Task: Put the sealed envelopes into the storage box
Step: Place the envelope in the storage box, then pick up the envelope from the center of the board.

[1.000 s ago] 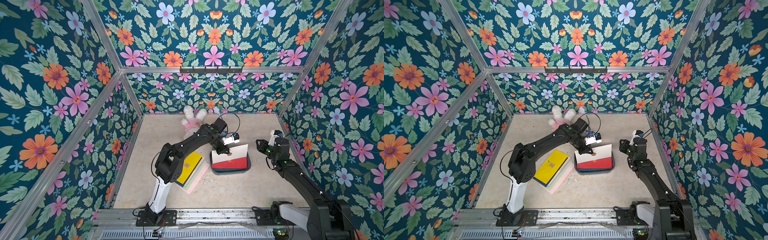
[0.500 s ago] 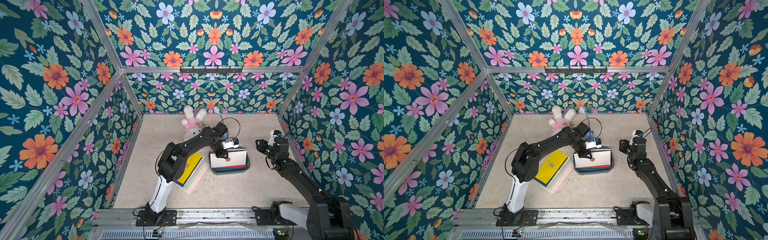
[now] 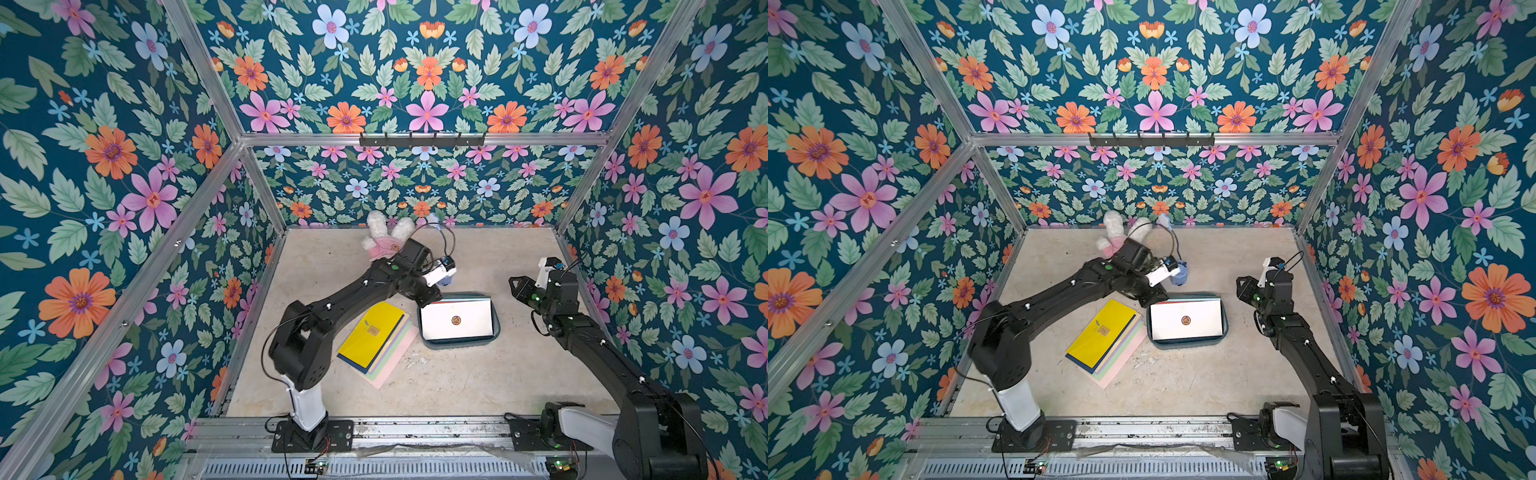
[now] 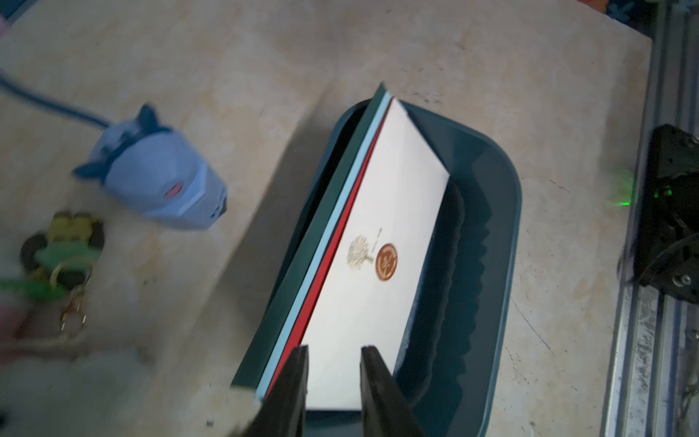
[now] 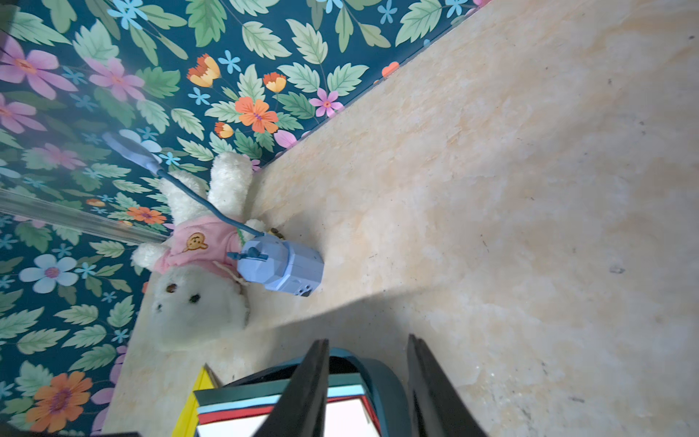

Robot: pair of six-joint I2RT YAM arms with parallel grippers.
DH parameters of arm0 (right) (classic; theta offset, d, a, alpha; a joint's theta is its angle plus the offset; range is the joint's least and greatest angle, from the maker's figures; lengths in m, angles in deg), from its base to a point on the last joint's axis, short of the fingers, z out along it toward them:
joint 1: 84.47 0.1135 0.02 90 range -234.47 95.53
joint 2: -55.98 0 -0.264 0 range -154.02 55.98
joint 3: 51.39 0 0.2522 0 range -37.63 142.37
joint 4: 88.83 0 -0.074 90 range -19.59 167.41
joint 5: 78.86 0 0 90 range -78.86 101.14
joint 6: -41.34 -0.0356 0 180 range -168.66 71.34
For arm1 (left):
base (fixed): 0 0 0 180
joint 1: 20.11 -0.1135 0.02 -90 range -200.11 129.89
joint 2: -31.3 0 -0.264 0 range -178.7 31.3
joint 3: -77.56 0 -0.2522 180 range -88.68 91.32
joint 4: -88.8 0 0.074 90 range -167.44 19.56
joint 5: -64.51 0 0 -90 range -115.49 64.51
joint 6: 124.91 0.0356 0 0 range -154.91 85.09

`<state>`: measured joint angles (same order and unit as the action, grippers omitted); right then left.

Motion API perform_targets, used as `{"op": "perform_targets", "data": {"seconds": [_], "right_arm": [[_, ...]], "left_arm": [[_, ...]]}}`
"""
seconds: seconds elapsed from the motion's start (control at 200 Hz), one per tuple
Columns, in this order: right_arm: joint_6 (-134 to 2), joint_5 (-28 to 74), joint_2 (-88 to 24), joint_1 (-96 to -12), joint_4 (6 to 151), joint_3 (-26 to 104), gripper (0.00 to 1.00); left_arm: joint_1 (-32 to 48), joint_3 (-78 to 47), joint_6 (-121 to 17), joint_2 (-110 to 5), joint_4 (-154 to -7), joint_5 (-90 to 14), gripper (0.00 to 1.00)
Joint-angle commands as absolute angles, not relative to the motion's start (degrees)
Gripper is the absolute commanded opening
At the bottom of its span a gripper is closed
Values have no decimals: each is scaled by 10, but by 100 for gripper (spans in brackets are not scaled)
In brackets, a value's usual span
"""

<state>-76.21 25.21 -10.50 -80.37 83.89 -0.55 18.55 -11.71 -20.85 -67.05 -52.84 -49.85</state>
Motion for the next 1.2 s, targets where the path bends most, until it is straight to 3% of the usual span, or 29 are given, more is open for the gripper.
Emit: {"op": "perform_targets", "data": {"seconds": [0.0,0.18,0.365,0.525,0.74,1.195], "right_arm": [[-805,284,-98,-780,820,6,39],[-871,219,-128,-622,806,50,40],[-936,176,-249,-441,817,141,42],[-994,189,-374,-347,835,219,44],[-1064,220,-500,-307,853,275,45],[-1103,227,-565,-299,835,308,45]], "left_arm": [[137,-238,-402,-592,-728,-461,31],[30,-438,-569,-497,-844,-411,31],[-40,-527,-637,-484,-886,-401,32],[-69,-551,-657,-502,-895,-417,31],[-70,-577,-664,-522,-911,-437,29],[-70,-587,-658,-550,-899,-436,28]]}}
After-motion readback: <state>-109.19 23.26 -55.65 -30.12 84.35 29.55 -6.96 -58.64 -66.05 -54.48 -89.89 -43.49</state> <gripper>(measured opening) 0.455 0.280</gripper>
